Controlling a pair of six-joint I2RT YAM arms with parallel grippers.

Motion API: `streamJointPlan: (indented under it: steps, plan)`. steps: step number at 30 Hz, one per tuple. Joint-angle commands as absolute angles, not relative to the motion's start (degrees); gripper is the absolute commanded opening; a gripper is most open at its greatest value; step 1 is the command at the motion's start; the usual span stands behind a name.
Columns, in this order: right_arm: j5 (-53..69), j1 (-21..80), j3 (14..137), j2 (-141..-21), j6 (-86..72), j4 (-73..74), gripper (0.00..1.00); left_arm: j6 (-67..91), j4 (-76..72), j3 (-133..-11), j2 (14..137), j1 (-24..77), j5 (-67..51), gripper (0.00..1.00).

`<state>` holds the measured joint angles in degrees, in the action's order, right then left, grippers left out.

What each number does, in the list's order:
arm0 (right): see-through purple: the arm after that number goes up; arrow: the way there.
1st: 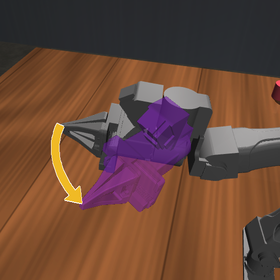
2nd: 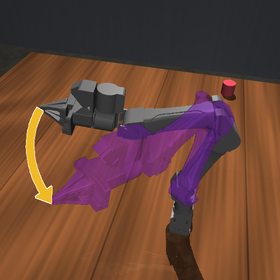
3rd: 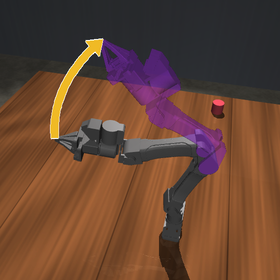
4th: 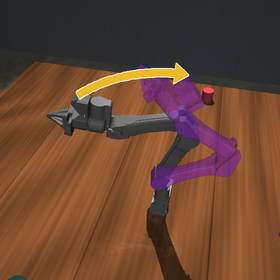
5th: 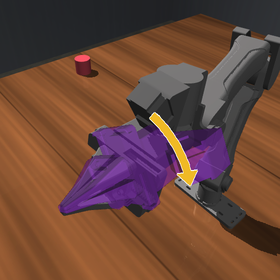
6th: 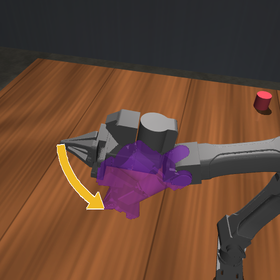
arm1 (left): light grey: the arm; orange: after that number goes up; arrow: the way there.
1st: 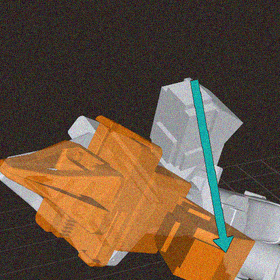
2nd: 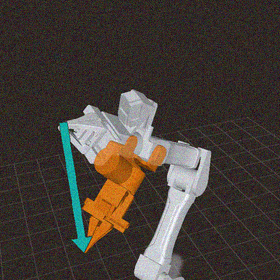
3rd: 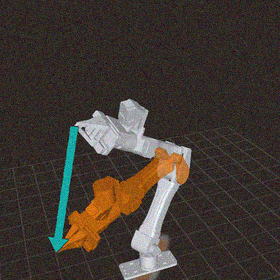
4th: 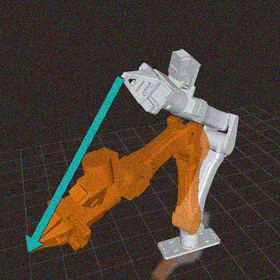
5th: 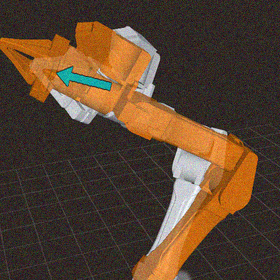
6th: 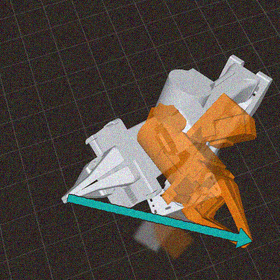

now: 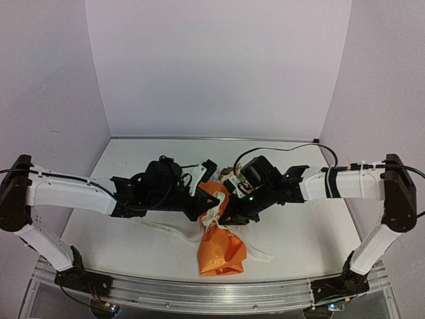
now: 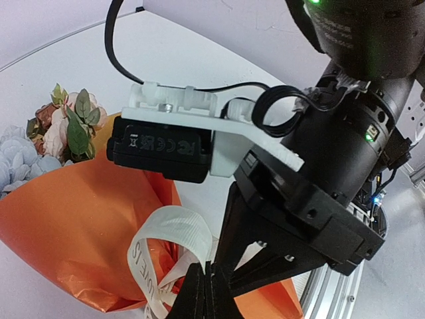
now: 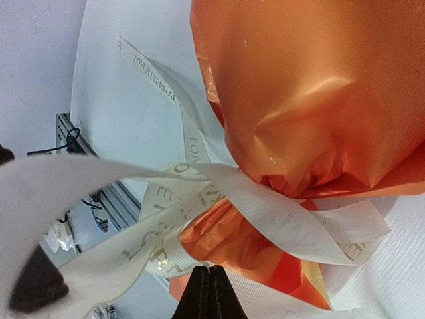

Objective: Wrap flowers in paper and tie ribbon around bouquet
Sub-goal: Cross the half-tied ribbon over the folded bouquet.

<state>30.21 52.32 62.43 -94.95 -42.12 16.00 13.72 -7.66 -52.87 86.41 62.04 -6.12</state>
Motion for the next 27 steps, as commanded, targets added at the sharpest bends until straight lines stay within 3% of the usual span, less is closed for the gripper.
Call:
streamJointPlan:
  steps: [1,7,17,27]
  plan:
    - [23.84,52.39,64.41,-88.08,-35.53,27.50,0.00,15.90,-11.51,-51.59,83.08,61.79,-2.13,0.00]
    - [18.45,52.45,63.30,-84.55,-31.82,36.21,0.00,21.48,-12.22,-48.23,81.51,61.79,3.58,0.00]
    - [20.39,56.69,64.85,-84.52,-28.18,43.59,0.00,26.72,-20.11,-38.43,77.44,61.85,-5.61,0.00]
    - [17.64,58.31,63.91,-85.76,-27.18,48.83,0.00,30.55,-18.02,-34.04,74.58,61.87,-1.24,0.00]
